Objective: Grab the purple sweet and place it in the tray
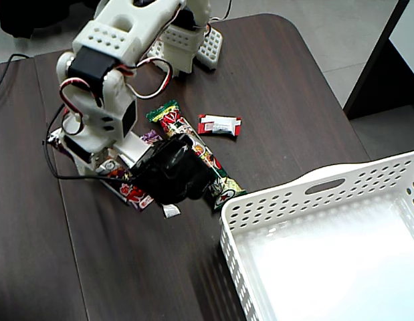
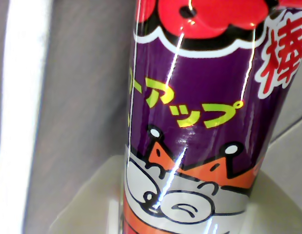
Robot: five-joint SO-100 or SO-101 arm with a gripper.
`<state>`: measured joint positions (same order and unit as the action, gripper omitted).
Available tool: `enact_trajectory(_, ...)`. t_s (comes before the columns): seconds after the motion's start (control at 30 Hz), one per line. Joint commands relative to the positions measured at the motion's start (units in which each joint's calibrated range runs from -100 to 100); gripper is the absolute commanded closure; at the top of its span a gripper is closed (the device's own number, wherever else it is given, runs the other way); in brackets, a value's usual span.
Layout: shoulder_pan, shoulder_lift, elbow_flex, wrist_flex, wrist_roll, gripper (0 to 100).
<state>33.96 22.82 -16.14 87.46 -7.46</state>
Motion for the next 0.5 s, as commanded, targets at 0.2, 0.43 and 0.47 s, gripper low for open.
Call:
enact_trajectory(0.2, -3.4, -12.6, -4.2, 5.3, 0.1, 87)
enact_trajectory(0.43, -9.8, -15.9, -3.8, 6.1, 0.3, 87)
enact_trajectory(0.47, -11.0, -16.2, -3.8, 6.0, 0.3, 87)
